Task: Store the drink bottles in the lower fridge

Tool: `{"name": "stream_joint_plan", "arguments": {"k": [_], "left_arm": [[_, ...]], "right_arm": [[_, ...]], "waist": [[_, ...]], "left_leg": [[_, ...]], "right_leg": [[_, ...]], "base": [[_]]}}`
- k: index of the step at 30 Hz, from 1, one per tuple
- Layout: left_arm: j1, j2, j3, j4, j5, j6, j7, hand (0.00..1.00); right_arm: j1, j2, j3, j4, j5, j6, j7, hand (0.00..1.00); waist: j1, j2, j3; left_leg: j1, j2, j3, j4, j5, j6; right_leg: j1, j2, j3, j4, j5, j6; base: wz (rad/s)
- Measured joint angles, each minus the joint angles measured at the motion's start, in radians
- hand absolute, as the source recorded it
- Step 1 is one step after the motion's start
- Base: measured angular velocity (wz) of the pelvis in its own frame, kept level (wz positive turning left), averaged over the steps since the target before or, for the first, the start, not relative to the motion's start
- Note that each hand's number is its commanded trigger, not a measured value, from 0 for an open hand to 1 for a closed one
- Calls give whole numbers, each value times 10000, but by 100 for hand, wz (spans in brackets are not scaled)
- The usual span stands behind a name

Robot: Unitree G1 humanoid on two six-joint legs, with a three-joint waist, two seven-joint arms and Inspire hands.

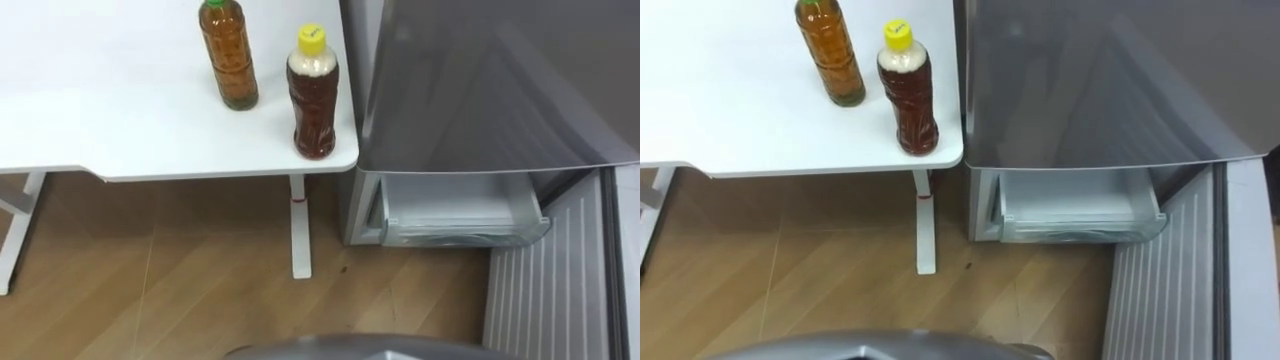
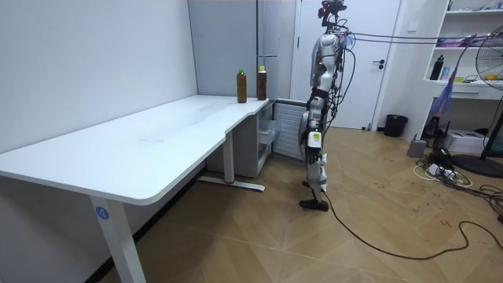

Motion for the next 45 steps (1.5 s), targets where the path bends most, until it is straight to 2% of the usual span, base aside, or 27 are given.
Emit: {"name": "stream_joint_plan", "arguments": {"k": [2,4,5,7,10,15,18,21,25,27,29,31,33,36,40,43,45], "left_arm": [[-6,1,304,-336,-645,-101,291,0],[2,-1,750,-817,-1792,-315,726,0],[23,0,820,-950,-2179,-378,861,0],[171,-1,964,-1490,-3769,-614,1382,0],[221,2,1153,-1923,-5246,-880,1904,0],[227,23,1212,-2430,-6018,-1232,2845,0],[244,83,1206,-3120,-6549,-1681,3582,0],[243,89,1151,-3989,-6453,-2105,4276,0],[252,131,1481,-5275,-5450,-2464,5065,0],[231,349,1581,-5868,-5044,-2828,5552,0],[221,465,1575,-6556,-4854,-2936,5897,0],[227,476,1570,-7884,-4562,-3078,6335,0],[143,520,1570,-8420,-4023,-3249,6524,0],[-149,539,1580,-8861,-2591,-3305,6771,0],[-209,550,1556,-10358,-2211,-3309,6836,0],[-283,553,1571,-11349,-1121,-3318,6601,0],[-284,554,1573,-11870,-788,-3311,6435,0]], "right_arm": [[86,0,-123,-9,3,-2,3,0],[213,-2,-316,-36,46,2,-3,0],[221,-4,-319,-39,47,3,-11,0],[218,-5,-351,-80,205,-5,-26,0],[344,-5,-378,-128,352,-8,3,0],[424,-17,-546,-416,299,-14,10,0],[536,-194,-588,-672,330,-147,-14,0],[540,-326,-624,-772,278,-341,-24,0],[592,-331,-679,-872,38,-502,-32,0],[602,-331,-679,-886,-34,-615,-96,0],[635,-331,-670,-901,29,-684,-94,0],[648,-331,-647,-983,17,-696,-97,0],[648,-345,-651,-982,-20,-701,-98,0],[656,-340,-647,-956,-41,-776,-114,0],[692,-339,-644,-958,23,-811,-140,0],[761,-344,-650,-961,2,-893,-103,0],[798,-349,-650,-995,3,-898,-90,0]], "waist": [[74,-4,-1],[209,-20,-20],[235,-4,-36],[338,28,-62],[490,34,-89],[461,141,-144],[435,262,-134],[417,334,-121],[493,363,-148],[479,365,-154],[461,353,-153],[489,321,-146],[478,323,-149],[476,328,-144],[459,326,-137],[465,341,-135],[484,351,-130]], "left_leg": [[-12,-1,-2,-2,0,0],[-61,-2,-2,-5,0,0],[-74,-1,-1,-7,0,0],[-92,-1,10,-24,0,0],[-54,-3,42,-25,0,0],[-41,-3,33,-16,-1,2],[-43,-1,-14,-40,-2,3],[-110,2,-18,-79,-3,4],[-250,2,-66,-46,-1,3],[-219,-9,-54,-22,1,4],[-216,-37,-149,-11,2,7],[-276,-77,-228,5,5,12],[-282,-110,-267,10,19,35],[-238,-136,-318,32,20,37],[-271,-147,-429,46,13,47],[-202,-140,-491,-1,13,47],[-198,-139,-506,-12,13,47]], "right_leg": [[-16,-8,-18,8,0,1],[-126,-20,-45,33,-1,2],[-146,-20,-47,42,-2,3],[-168,-20,-4,114,-7,8],[-163,-24,52,182,-10,7],[-171,-22,80,211,-3,1],[-203,-24,54,288,-5,-1],[-361,-28,81,352,-5,-13],[-547,-37,76,459,-1,-31],[-552,-58,89,508,-11,-28],[-520,-85,57,510,-22,-11],[-501,-119,38,510,-32,5],[-508,-146,38,518,-42,21],[-432,-156,60,508,-52,38],[-402,-156,-34,432,-58,47],[-324,-134,-106,323,-63,55],[-323,-133,-106,321,-63,55]], "base": [[0],[0],[0],[-4],[-3],[1],[3],[0],[0],[0],[6],[8],[2],[0],[8],[8],[0]]}}
